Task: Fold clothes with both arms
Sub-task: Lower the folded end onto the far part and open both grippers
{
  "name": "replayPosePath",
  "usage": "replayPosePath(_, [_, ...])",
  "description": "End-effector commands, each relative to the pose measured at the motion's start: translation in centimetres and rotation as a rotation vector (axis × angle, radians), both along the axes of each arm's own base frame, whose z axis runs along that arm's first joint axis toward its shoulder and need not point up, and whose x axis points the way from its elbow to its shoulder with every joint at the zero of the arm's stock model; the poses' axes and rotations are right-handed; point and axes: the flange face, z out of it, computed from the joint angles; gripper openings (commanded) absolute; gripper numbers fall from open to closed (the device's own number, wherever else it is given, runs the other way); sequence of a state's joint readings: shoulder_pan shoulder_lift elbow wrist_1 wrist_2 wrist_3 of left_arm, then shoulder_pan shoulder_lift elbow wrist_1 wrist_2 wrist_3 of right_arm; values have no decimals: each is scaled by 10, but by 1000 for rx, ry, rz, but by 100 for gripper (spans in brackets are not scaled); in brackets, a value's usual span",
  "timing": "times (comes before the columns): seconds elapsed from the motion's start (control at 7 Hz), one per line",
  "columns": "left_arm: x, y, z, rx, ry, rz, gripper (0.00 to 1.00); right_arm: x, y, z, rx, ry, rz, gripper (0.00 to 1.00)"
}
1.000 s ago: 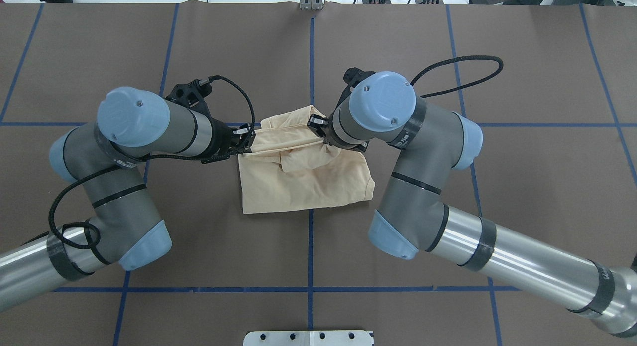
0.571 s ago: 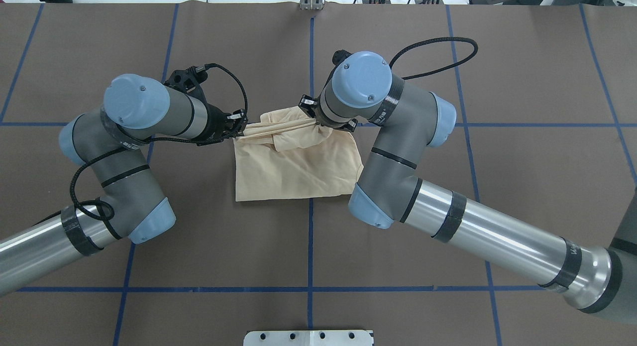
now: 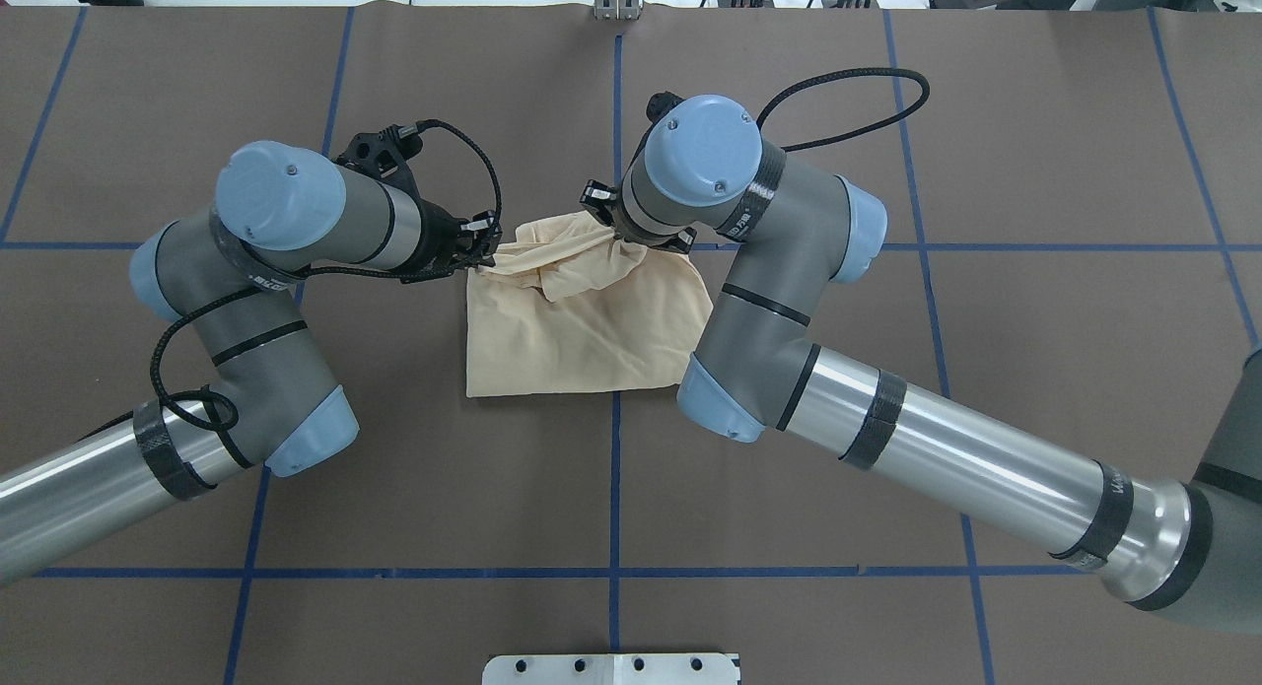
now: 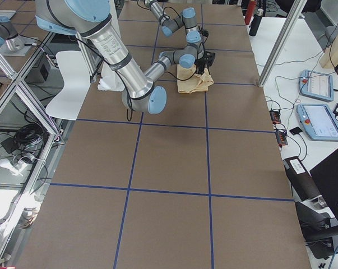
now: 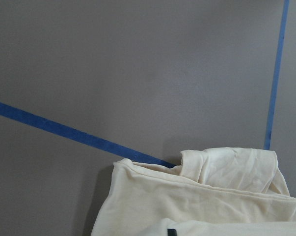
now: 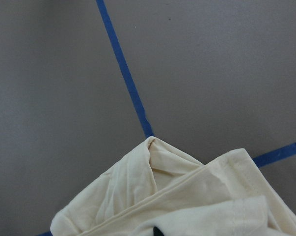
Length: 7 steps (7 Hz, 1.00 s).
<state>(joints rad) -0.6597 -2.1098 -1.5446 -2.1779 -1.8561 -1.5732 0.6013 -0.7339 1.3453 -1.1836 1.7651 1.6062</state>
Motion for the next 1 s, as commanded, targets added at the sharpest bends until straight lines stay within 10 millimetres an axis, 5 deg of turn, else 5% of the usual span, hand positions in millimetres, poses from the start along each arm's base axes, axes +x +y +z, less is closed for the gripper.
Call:
replayPosePath(0.0, [-3, -1, 1, 1, -2, 3, 100, 3, -11, 7, 8, -12, 13, 99])
replayPosePath(0.14, [-20, -11, 3, 12, -3, 60, 100, 15, -22, 6, -3, -20, 13, 100])
replayPosePath(0.43, [-53, -15, 21, 31, -14, 87, 100, 20, -12, -20, 12, -65, -53, 100])
replayPosePath(0.57, [-67, -12, 23, 68, -24, 93, 100, 12, 6, -23, 19, -73, -82, 100])
replayPosePath(0.86, [-80, -8, 34, 80, -36, 95, 100, -48, 68, -11, 67, 29, -177, 100])
